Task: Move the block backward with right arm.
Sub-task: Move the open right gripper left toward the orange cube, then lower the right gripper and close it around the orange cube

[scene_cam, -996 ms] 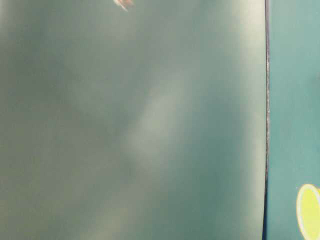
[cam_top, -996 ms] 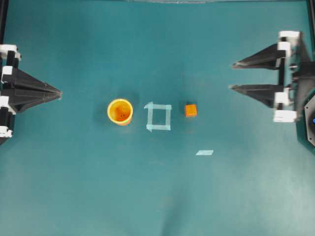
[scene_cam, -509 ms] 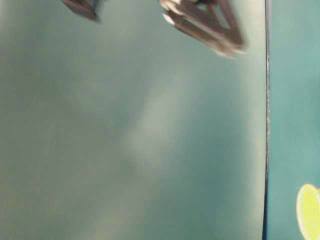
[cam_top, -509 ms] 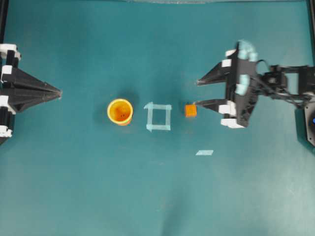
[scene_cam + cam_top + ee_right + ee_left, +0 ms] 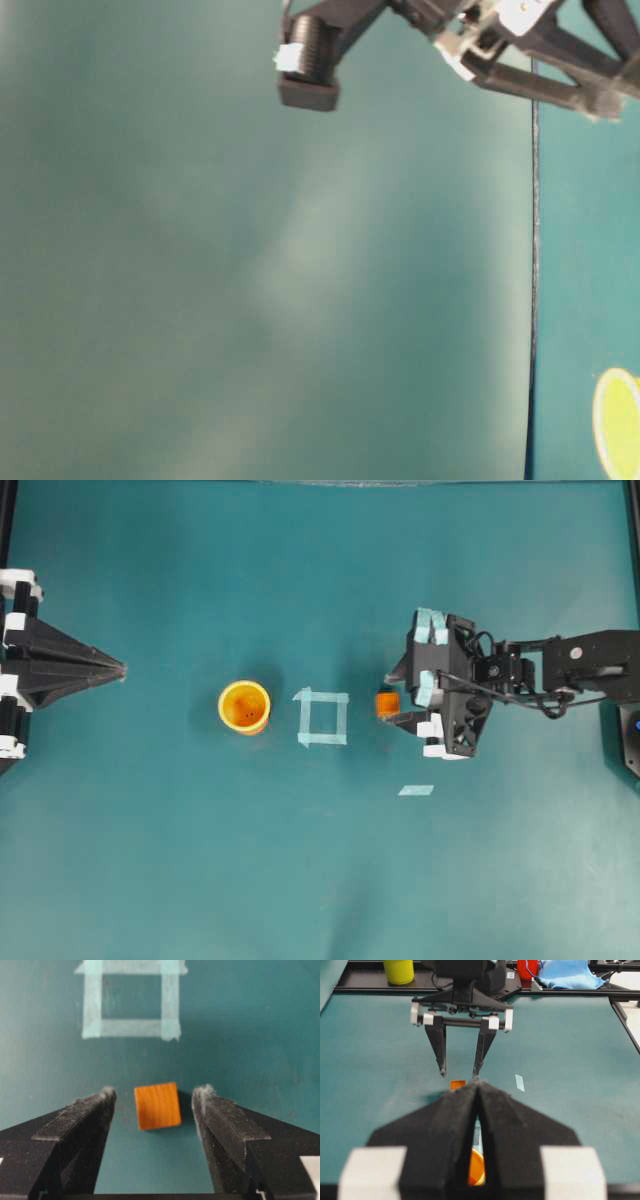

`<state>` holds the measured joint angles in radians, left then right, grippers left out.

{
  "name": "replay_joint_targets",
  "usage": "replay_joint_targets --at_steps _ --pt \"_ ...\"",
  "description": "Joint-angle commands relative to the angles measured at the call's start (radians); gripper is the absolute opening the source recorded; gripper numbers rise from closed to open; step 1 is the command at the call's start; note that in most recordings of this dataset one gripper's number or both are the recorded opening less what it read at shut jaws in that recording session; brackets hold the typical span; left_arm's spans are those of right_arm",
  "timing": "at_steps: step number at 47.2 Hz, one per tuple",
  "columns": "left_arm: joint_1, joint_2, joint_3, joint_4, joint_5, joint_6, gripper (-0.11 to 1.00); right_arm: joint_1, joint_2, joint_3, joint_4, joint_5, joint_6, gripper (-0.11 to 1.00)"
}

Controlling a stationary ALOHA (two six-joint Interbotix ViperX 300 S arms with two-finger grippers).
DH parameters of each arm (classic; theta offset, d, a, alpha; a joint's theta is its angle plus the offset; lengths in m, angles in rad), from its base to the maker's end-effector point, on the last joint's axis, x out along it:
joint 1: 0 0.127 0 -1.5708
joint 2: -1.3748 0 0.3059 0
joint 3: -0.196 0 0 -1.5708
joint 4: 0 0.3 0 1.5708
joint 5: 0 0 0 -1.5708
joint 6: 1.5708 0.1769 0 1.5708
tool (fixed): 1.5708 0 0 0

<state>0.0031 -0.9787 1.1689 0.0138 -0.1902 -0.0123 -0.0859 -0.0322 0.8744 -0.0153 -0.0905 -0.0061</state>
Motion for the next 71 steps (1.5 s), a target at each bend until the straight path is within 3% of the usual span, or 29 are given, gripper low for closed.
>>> replay_joint_targets --at_steps 1,28,33,39,42,56,71 --pt "0.003 0.008 -0.029 0.003 -0.005 0.0 0.0 0.003 0.003 -0.021 -0.003 -0.006 0.002 0.65" --pt "0.002 0.008 -0.031 0.003 0.008 0.0 0.0 0.002 0.087 -0.049 -0.006 -0.025 0.002 0.63" --pt "0.003 0.008 -0.031 0.002 0.009 0.0 0.0 0.0 0.087 -0.049 -0.006 -0.023 0.002 0.59" --pt "0.003 0.008 -0.031 0.003 0.011 0.0 0.0 0.0 0.083 -0.054 -0.002 -0.005 0.015 0.46" --pt "0.003 0.008 -0.029 0.003 0.012 0.0 0.0 0.0 0.074 -0.063 -0.002 0.026 0.017 0.41" --pt "0.002 0.009 -0.031 0.003 0.012 0.0 0.0 0.003 -0.057 -0.169 -0.002 0.298 0.017 0.4" --pt "0.003 0.009 -0.031 0.003 0.012 0.0 0.0 0.003 -0.164 -0.236 0.014 0.466 0.029 0.4"
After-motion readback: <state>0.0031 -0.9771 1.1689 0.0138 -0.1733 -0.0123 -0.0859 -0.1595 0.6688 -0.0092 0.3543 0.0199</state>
